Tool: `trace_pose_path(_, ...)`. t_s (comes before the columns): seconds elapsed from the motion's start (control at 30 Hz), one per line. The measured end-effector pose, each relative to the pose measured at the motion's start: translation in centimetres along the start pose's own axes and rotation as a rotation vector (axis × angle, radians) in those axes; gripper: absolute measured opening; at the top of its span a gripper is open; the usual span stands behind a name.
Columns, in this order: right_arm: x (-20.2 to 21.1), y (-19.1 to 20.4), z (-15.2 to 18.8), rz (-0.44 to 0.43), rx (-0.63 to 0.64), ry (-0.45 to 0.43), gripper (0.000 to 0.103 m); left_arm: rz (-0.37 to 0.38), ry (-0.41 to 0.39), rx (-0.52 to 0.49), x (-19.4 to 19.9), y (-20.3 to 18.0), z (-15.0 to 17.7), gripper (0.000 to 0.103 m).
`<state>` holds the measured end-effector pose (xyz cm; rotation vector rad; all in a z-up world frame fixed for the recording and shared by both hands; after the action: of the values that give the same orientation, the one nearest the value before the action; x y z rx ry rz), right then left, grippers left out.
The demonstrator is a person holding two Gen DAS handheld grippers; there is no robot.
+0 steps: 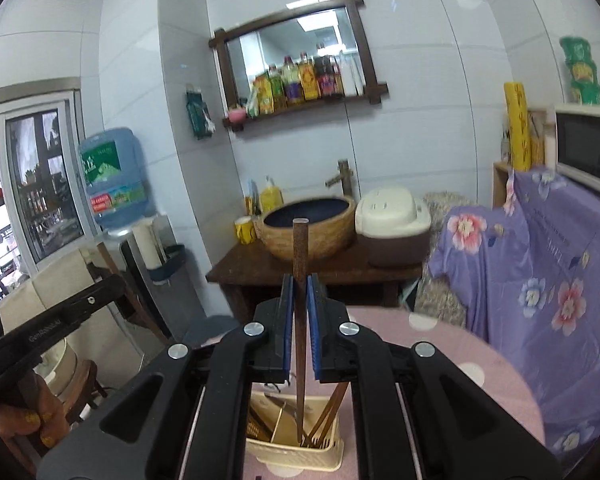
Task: Organize utensils
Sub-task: 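Insert both brown chopsticks into the beige holder and open both tools, then grasp the clear plastic spoon with the right tool while the left tool grasps a black chopstick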
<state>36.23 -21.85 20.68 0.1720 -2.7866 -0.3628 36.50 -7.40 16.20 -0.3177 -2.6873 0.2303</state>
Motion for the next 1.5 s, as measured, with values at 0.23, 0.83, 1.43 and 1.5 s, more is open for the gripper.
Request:
trace_pose_path(0.23,-3.2,-1.3,6.2,0.023,0.0,0.086,0.008,-0.009,0.135,0.021,-4.2,1.0,6.8,0.007)
trace_pose_path(0.83,0.8,-1.1,9.1,0.044,0.048,0.0,0.046,-0.012,0.088,-0.049,0.2,1.9,9.4,0.068)
trace_pose_path(1.43,3.2,-1.0,27.4,0.053,0.173,0.346,0.055,-0.192,0.32,-0.027,3.5,10.1,24.5,0.087)
trace_pose_path(1.5,2.9,-1.4,28.3,0.057,0.152,0.377,0.055,-0.192,0.331,-0.005,3.6,10.7,25.0,0.087)
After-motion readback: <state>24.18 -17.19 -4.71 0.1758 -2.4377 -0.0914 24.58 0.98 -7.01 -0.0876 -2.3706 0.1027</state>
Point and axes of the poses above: each gripper's, at about its wrist camera, not at the fingertips, and x roughly against the way its jaws point, y to its left, z to its underside, the point moved 6 cm from there along -x, roughly the way its jaws point, and after that the axes turned 4 degrees about -z, right-handed, at the moved point
